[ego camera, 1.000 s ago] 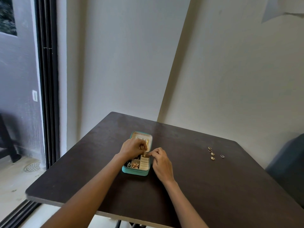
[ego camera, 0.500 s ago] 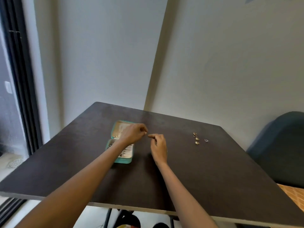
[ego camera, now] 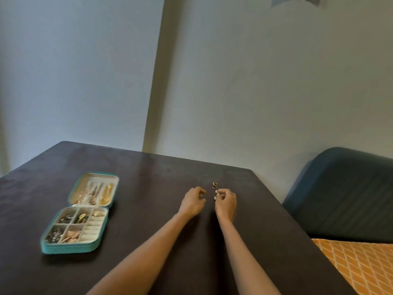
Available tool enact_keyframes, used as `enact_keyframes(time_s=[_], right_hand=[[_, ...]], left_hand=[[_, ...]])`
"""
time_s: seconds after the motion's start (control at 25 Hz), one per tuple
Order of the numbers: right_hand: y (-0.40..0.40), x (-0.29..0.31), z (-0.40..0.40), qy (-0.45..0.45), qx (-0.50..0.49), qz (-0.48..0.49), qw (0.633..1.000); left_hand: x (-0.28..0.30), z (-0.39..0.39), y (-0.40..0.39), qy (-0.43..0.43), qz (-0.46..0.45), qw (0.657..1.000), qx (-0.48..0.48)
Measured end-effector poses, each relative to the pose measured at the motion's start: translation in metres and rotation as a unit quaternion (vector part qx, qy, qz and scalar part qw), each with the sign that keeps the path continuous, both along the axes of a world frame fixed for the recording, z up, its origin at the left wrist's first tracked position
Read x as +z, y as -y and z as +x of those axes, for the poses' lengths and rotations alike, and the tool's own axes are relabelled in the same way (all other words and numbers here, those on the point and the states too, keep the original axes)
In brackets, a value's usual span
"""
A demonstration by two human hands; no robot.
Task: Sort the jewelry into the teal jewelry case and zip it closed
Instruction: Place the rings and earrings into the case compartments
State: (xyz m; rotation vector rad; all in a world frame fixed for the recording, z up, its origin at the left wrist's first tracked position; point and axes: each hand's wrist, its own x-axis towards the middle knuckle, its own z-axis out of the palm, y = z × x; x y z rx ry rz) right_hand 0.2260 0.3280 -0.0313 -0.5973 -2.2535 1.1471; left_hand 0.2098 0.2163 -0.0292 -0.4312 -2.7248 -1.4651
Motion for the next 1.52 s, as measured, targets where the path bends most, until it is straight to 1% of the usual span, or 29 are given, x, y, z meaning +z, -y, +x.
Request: enact_keyframes(time_s=[0.08,0.28,0.36,0.4,0.44,0.48,0.52,0.64,0.72,0.76,0.8,0.88,0.92,1.0,1.12,1.32,1.52], right_hand=[[-0.014,-0.005,-0.007,0.028,0.016,-0.003,0.999],[-0.031,-0.013,-0.021,0.094,0.068,0.088,0.989],[-0.033,-0.013,-0.023,0.107,0.074,0.084,0.988],[-0.033,-0.010,-0.021,0.098,0.082,0.060,0.990],[-0.031,-0.005,-0.018,0.082,0.099,0.016,0.992],[-0.028,0.001,-0.012,0.064,0.125,-0.048,0.989],[-0.024,0.006,-0.007,0.056,0.158,-0.119,0.979],[-0.015,0.019,0.005,0.064,0.226,-0.312,0.920],[-0.007,0.025,0.013,0.072,0.250,-0.383,0.886],[-0.003,0.028,0.017,0.069,0.258,-0.394,0.879],[0.004,0.031,0.022,0.059,0.267,-0.394,0.877],[0.015,0.034,0.030,0.023,0.287,-0.359,0.888],[0.020,0.035,0.033,0.011,0.296,-0.321,0.900],[0.029,0.037,0.037,0.013,0.302,-0.240,0.923],[0.053,0.043,0.043,0.013,0.309,-0.174,0.935],[0.114,0.046,0.053,-0.017,0.356,-0.136,0.924],[0.182,0.041,0.057,-0.055,0.394,-0.124,0.909]], left_hand=[[-0.006,-0.014,-0.009,0.012,0.006,1.000,0.016],[-0.010,-0.031,-0.014,0.014,-0.010,1.000,0.016],[-0.007,-0.029,-0.014,0.018,-0.009,1.000,0.013],[-0.006,-0.028,-0.014,0.018,-0.006,1.000,0.013],[-0.006,-0.027,-0.013,0.016,0.000,1.000,0.014],[-0.005,-0.025,-0.013,0.015,0.011,1.000,0.014],[-0.004,-0.023,-0.011,0.012,0.027,0.999,0.013],[0.001,-0.011,-0.003,-0.005,0.083,0.996,0.010],[0.008,0.000,0.009,-0.015,0.110,0.994,0.012],[0.011,0.005,0.016,-0.016,0.119,0.993,0.012],[0.013,0.010,0.023,-0.016,0.120,0.993,0.011],[0.017,0.018,0.040,-0.016,0.112,0.994,0.011],[0.020,0.020,0.048,-0.010,0.107,0.994,0.009],[0.026,0.022,0.066,0.002,0.082,0.997,-0.007],[0.035,0.027,0.103,0.006,0.042,0.999,-0.016],[0.055,0.041,0.176,-0.010,0.004,0.999,-0.044],[0.061,0.053,0.241,-0.035,-0.035,0.998,-0.029]])
